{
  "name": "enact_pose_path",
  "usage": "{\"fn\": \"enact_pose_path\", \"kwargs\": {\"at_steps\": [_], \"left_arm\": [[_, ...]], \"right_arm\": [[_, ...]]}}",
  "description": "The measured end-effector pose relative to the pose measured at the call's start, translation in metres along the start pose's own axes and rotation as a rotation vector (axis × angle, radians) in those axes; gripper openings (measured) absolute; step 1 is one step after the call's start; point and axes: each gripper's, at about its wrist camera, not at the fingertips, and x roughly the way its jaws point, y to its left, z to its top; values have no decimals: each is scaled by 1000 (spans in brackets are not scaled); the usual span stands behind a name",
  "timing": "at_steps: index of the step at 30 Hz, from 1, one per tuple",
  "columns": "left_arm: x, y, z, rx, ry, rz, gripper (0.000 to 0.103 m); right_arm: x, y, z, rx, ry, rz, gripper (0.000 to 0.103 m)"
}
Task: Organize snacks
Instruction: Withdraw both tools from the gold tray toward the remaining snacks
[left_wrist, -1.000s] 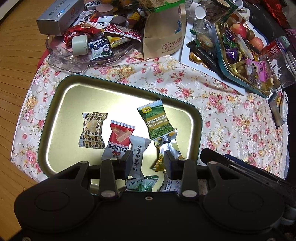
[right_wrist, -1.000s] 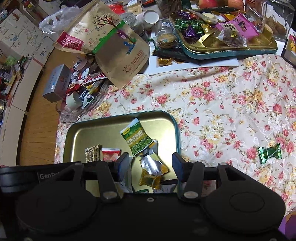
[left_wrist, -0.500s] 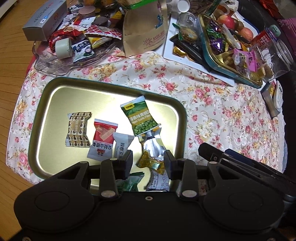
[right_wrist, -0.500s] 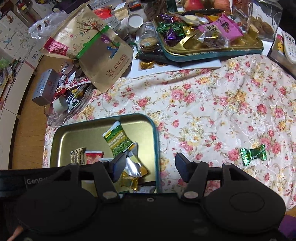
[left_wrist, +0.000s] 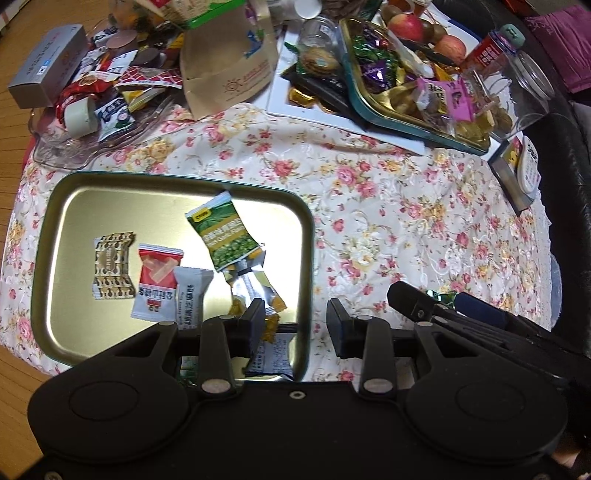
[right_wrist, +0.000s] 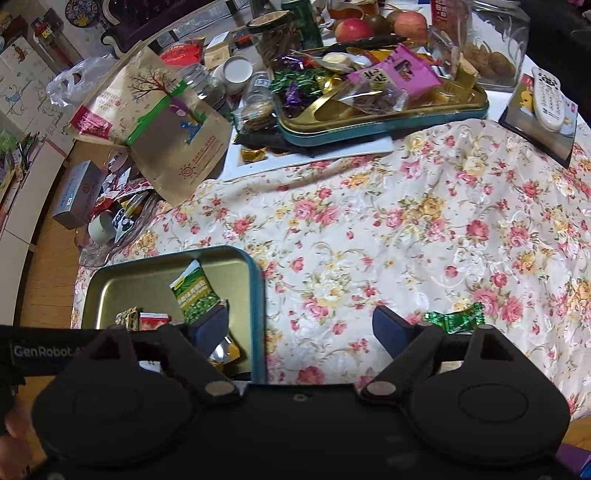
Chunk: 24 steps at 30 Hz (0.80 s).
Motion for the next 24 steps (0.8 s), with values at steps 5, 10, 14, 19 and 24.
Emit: {"fn": "enact_pose_path", "kwargs": {"at_steps": [5,10,14,19,24], "left_arm": [[1,-20,0,32,1,-9,45],[8,-38,-2,58,20,-10,45],[13,-55,-5,92,37,-23,45],[17,-75,-8,129,48,-31,45],[23,-92,-7,145,64,-38,45]], "right_arm": [[-1,-26,-4,51,30,1,96],[-2,-53,-9,120,68,-2,96],[-8,-71,-10,177,70,8,96],[-12,-91,-10,247,76,20,96],[-15,-109,-12,304,83,15,97]]}}
